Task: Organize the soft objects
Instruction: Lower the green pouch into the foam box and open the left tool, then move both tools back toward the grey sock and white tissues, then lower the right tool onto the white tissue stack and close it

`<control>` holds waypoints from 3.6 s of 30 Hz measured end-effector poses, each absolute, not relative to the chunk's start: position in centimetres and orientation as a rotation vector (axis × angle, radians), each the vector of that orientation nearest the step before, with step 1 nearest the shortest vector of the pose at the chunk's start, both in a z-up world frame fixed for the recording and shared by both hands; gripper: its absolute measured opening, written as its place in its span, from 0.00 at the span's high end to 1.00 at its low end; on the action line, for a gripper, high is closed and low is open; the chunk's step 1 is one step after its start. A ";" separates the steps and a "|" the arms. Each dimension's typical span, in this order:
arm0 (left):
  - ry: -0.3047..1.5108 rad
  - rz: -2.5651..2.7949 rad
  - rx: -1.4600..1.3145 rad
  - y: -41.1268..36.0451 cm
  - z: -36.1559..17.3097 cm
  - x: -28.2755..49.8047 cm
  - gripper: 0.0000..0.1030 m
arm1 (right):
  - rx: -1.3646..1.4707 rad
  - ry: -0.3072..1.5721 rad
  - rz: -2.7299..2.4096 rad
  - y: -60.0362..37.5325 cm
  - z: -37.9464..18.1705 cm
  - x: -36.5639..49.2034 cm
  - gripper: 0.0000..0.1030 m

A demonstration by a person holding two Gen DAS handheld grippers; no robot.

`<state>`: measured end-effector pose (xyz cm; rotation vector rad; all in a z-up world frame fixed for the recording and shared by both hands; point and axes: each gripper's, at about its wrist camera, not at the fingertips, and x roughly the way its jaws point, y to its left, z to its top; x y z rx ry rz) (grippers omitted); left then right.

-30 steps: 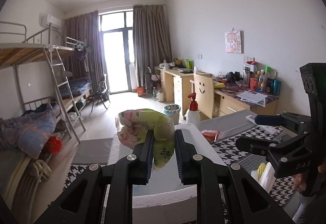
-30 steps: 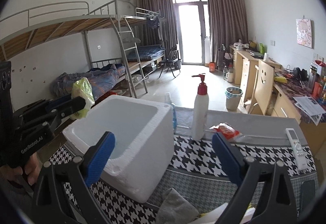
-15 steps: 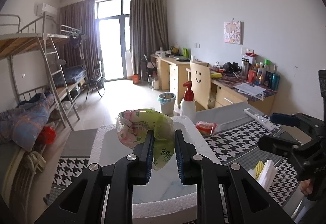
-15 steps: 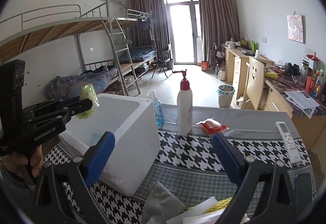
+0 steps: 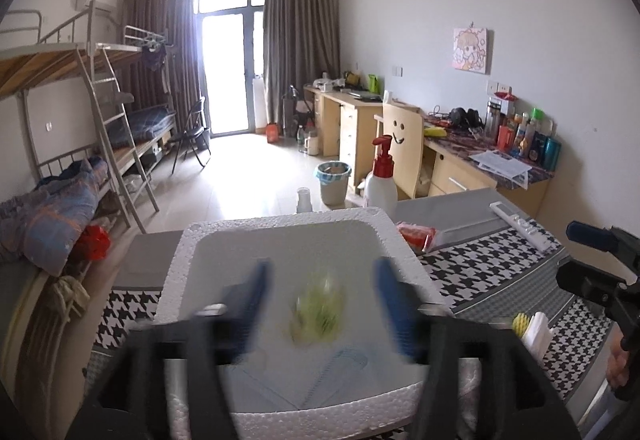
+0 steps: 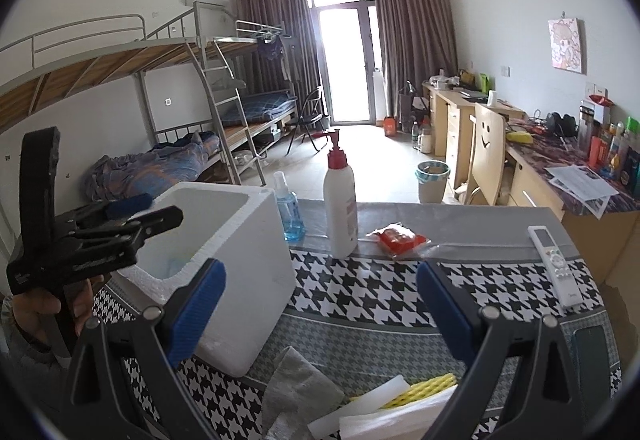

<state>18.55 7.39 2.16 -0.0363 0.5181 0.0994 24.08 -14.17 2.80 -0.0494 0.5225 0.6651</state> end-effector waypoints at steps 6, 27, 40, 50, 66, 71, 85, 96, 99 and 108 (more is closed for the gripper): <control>0.479 0.113 -0.022 6.7 2.7 17.7 0.08 | -0.049 0.522 0.666 -14.3 2.9 24.0 0.05; 0.391 0.101 -0.005 3.8 4.3 14.2 0.01 | -0.047 0.478 0.661 -16.9 3.7 21.6 0.05; 0.363 0.059 0.001 1.7 4.0 11.9 0.01 | -0.042 0.444 0.665 -18.2 3.6 20.1 0.05; 0.344 0.026 -0.005 0.2 3.0 10.2 0.01 | -0.042 0.431 0.656 -19.3 2.9 19.0 0.05; 0.334 -0.001 -0.051 -1.1 0.0 8.8 0.01 | -0.018 0.445 0.642 -20.6 0.4 18.0 0.05; 0.336 -0.012 -0.050 -1.5 -0.9 8.6 0.01 | -0.032 0.435 0.627 -20.7 -0.3 17.5 0.05; 0.400 -0.037 -0.067 -2.3 -3.5 9.2 0.01 | -0.046 0.454 0.590 -21.4 -2.3 17.1 0.05; 0.472 -0.071 -0.074 -3.1 -5.4 10.1 0.01 | -0.032 0.521 0.573 -22.0 -4.0 17.9 0.05; 0.486 -0.074 -0.074 -3.2 -5.8 10.4 0.01 | -0.033 0.545 0.571 -22.0 -4.7 18.2 0.05; 0.529 -0.088 -0.092 -3.4 -6.6 11.3 0.01 | -0.045 0.618 0.567 -21.9 -6.8 19.1 0.05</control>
